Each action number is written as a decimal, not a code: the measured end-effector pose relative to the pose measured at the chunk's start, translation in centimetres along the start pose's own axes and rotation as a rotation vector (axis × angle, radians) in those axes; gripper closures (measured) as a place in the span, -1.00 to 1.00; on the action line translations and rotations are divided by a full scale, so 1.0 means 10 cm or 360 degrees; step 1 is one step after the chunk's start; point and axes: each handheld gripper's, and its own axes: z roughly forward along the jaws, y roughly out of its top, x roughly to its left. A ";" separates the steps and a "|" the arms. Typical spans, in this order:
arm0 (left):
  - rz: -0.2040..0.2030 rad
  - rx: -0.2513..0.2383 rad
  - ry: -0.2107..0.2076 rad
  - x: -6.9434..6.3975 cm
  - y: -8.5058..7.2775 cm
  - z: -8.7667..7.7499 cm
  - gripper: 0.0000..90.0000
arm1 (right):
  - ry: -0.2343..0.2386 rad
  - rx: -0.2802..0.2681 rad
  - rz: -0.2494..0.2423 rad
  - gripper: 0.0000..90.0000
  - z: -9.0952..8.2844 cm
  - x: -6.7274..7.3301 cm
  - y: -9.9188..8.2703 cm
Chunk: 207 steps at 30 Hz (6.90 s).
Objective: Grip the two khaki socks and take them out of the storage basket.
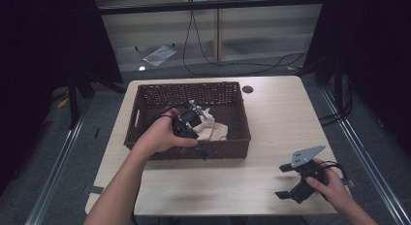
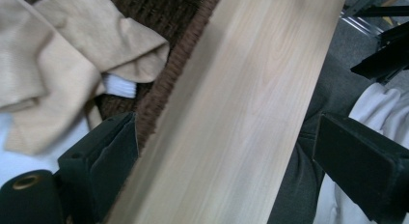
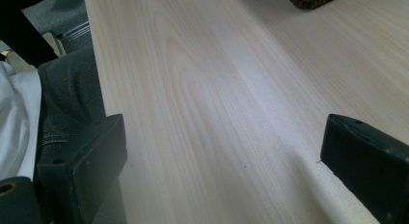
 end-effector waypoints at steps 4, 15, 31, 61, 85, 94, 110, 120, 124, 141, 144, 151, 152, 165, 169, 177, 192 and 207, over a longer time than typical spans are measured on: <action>-0.0029 0.0001 0.0014 0.07 0.07 -0.05 -0.81 | -0.0007 0.0002 -0.0007 -0.94 -0.01 0.00 0.00; -0.0120 -0.0023 0.0055 0.23 0.22 -0.11 -0.81 | -0.0009 -0.0009 -0.0008 -0.95 -0.02 0.00 0.00; -0.0257 -0.0034 0.0117 0.53 0.38 -0.06 -0.81 | -0.0012 -0.0028 -0.0012 -0.94 -0.04 -0.01 0.01; -0.0417 -0.0029 0.0377 1.05 0.42 0.30 -0.71 | -0.0002 -0.0032 -0.0013 -0.94 -0.04 -0.01 0.02; -0.0449 -0.0136 0.0522 1.25 0.32 0.69 -0.06 | 0.0000 -0.0041 -0.0011 -0.95 -0.04 -0.01 0.02; -0.0517 -0.0084 0.0543 1.25 0.31 0.68 0.69 | 0.0003 -0.0039 -0.0013 -0.95 -0.04 -0.01 0.02; -0.0613 -0.0185 0.0398 1.07 0.28 0.14 0.96 | 0.0000 -0.0037 -0.0014 -0.95 -0.04 -0.02 0.02; -0.0577 -0.0187 0.0330 0.90 0.26 -0.20 0.96 | -0.0006 -0.0037 -0.0013 -0.95 -0.04 -0.01 0.02; -0.0562 -0.0184 0.0298 0.83 0.26 -0.31 0.96 | -0.0010 -0.0038 -0.0013 -0.95 -0.05 -0.01 0.02; -0.0446 -0.0202 0.0184 0.52 0.20 -0.59 0.96 | 0.0004 -0.0041 -0.0009 -0.94 -0.04 -0.01 0.01; -0.0409 -0.0195 0.0177 0.45 0.20 -0.63 0.96 | -0.0003 -0.0028 -0.0009 -0.95 -0.03 -0.01 0.02; -0.0329 -0.0158 0.0147 0.31 0.19 -0.64 0.96 | 0.0003 -0.0031 -0.0009 -0.94 -0.03 -0.01 0.01; -0.0317 -0.0156 0.0137 0.27 0.19 -0.63 0.96 | 0.0001 -0.0031 -0.0009 -0.95 -0.03 -0.01 0.02; -0.0149 -0.0137 0.0073 0.02 0.18 -0.54 0.96 | 0.0000 -0.0028 -0.0009 -0.94 -0.02 -0.01 0.02; -0.0117 -0.0164 0.0020 -0.07 0.18 -0.53 0.96 | 0.0001 -0.0031 -0.0003 -0.94 -0.03 -0.01 0.02; -0.0070 -0.0129 -0.0031 -0.15 0.17 -0.50 0.96 | 0.0002 -0.0028 -0.0006 -0.95 -0.03 -0.01 0.02; -0.0032 -0.0122 -0.0048 -0.23 0.19 -0.57 0.96 | 0.0000 -0.0028 -0.0009 -0.95 -0.02 -0.01 0.02; 0.0024 -0.0076 -0.0185 -0.26 0.19 -0.42 0.52 | 0.0004 -0.0029 -0.0011 -0.94 -0.03 -0.01 0.02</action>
